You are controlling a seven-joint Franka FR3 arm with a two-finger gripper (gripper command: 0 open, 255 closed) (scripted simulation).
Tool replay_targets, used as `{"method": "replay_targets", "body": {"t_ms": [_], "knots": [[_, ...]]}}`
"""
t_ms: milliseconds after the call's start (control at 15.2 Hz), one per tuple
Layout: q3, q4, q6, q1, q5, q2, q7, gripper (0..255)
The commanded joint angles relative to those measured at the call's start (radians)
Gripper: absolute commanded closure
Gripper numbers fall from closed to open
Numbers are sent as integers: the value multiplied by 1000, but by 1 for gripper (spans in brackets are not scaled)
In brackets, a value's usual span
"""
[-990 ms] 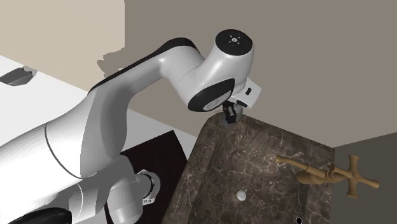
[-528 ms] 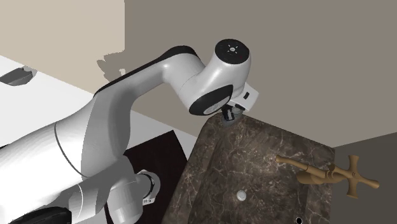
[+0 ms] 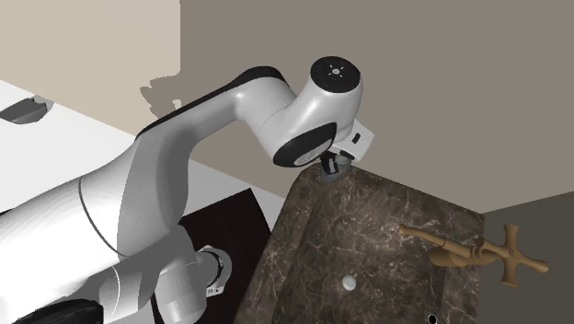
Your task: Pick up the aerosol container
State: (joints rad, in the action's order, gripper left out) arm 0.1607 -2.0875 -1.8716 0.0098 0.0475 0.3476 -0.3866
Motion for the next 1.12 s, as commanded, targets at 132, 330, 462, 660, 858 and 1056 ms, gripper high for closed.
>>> {"method": "replay_targets", "body": {"t_ms": [132, 330, 462, 660, 858, 1056], "knots": [[-1, 40, 39, -1, -1, -2, 0, 255], [-2, 85, 79, -2, -2, -7, -1, 255], [-3, 116, 106, -2, -3, -11, -1, 255], [-3, 164, 146, -3, -5, -19, -2, 255], [-3, 215, 187, -4, -7, -29, -3, 255], [-3, 234, 202, -4, -7, -34, -4, 255]]}}
